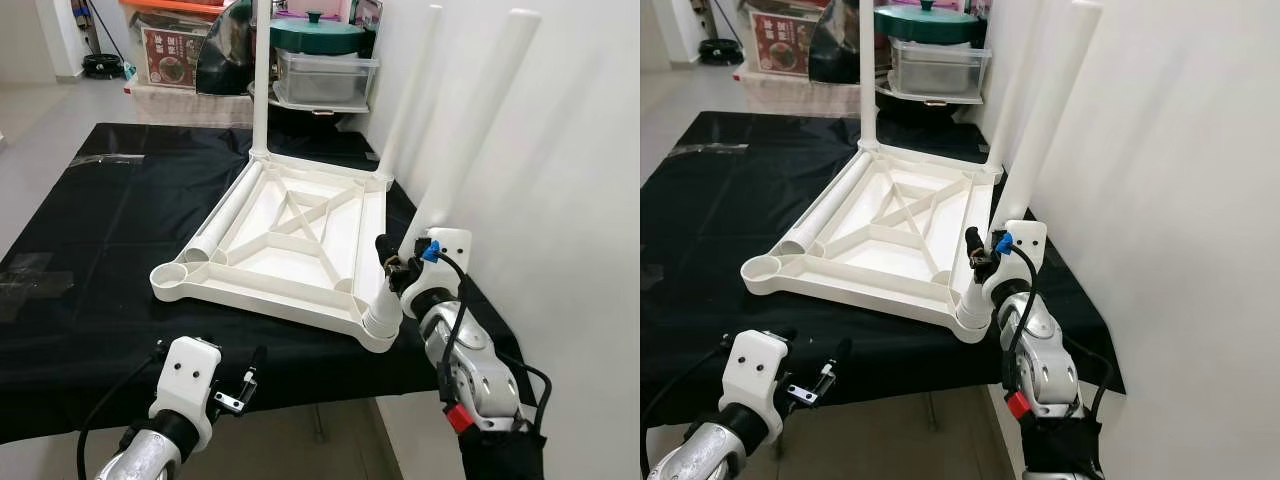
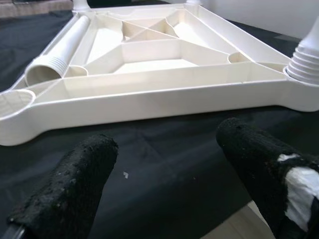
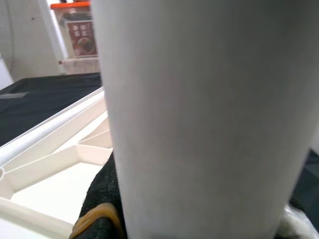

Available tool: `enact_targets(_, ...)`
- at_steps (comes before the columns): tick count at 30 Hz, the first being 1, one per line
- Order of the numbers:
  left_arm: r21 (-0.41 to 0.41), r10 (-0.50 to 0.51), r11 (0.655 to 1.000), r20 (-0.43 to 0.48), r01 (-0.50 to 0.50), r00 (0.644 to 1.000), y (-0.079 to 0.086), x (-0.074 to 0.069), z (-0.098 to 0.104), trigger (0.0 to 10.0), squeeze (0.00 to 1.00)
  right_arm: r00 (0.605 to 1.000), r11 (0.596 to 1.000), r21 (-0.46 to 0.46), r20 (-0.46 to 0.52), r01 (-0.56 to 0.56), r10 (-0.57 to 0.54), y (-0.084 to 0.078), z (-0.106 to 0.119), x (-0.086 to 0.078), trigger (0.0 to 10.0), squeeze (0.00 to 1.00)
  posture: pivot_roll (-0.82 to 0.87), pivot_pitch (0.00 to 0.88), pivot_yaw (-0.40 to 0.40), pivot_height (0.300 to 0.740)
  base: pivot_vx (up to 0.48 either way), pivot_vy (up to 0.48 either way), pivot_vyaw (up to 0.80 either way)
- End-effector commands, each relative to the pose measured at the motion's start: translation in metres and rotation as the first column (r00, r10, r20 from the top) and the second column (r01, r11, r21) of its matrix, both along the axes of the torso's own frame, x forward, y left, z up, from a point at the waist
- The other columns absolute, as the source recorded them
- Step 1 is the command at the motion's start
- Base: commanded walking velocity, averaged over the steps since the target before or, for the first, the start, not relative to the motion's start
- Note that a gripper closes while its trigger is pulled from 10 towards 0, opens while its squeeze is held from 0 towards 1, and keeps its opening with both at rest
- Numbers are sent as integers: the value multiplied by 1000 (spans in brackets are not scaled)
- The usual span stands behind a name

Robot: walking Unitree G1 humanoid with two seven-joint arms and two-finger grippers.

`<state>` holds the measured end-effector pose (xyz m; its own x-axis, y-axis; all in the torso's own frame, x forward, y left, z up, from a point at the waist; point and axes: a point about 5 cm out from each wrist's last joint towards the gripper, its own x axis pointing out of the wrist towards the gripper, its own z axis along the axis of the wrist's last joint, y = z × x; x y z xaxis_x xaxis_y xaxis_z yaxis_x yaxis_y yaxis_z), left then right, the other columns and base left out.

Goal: Building children table

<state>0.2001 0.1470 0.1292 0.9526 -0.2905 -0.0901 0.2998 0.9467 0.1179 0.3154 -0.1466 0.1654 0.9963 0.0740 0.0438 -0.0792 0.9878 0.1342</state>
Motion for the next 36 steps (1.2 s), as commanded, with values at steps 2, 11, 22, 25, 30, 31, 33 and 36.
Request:
enact_targets(2,16,18,1000,-3,-18,1000,3,3,-3,10000,0,995,997,-18,-51,80,-80,-8,-16,-5,10000,0,51,0,-125,740,0,0,0)
enact_targets(11,37,65,997,11,-65,998,9,8,-3,10000,0,978,978,-62,-46,201,-204,-12,-17,-8,10000,0,55,0,-126,740,0,0,0)
enact_targets(22,46,96,994,11,-97,995,13,10,-5,10000,0,966,955,-157,-24,252,-258,-6,-15,-7,10000,0,54,0,-129,740,0,0,0)
enact_targets(25,46,97,994,12,-98,995,13,10,-5,10000,0,965,953,-162,-25,254,-262,-5,-15,-7,10000,0,53,0,-129,740,0,0,0)
enact_targets(30,49,108,993,11,-108,994,14,11,-6,10000,0,947,941,-147,-59,305,-316,-9,-19,-7,10000,0,53,0,-129,740,0,0,0)
enact_targets(31,50,110,993,10,-111,994,14,11,-6,10000,0,940,937,-137,-74,322,-334,-10,-21,-6,10000,0,52,0,-129,740,0,0,0)
enact_targets(33,50,113,992,10,-113,994,14,11,-6,10000,0,932,933,-127,-96,337,-350,-12,-24,-6,10000,0,53,0,-128,740,0,0,0)
enact_targets(36,52,117,992,8,-118,993,15,12,-7,10000,0,922,930,-113,-136,349,-362,-13,-30,-6,10000,0,53,0,-129,740,0,0,0)
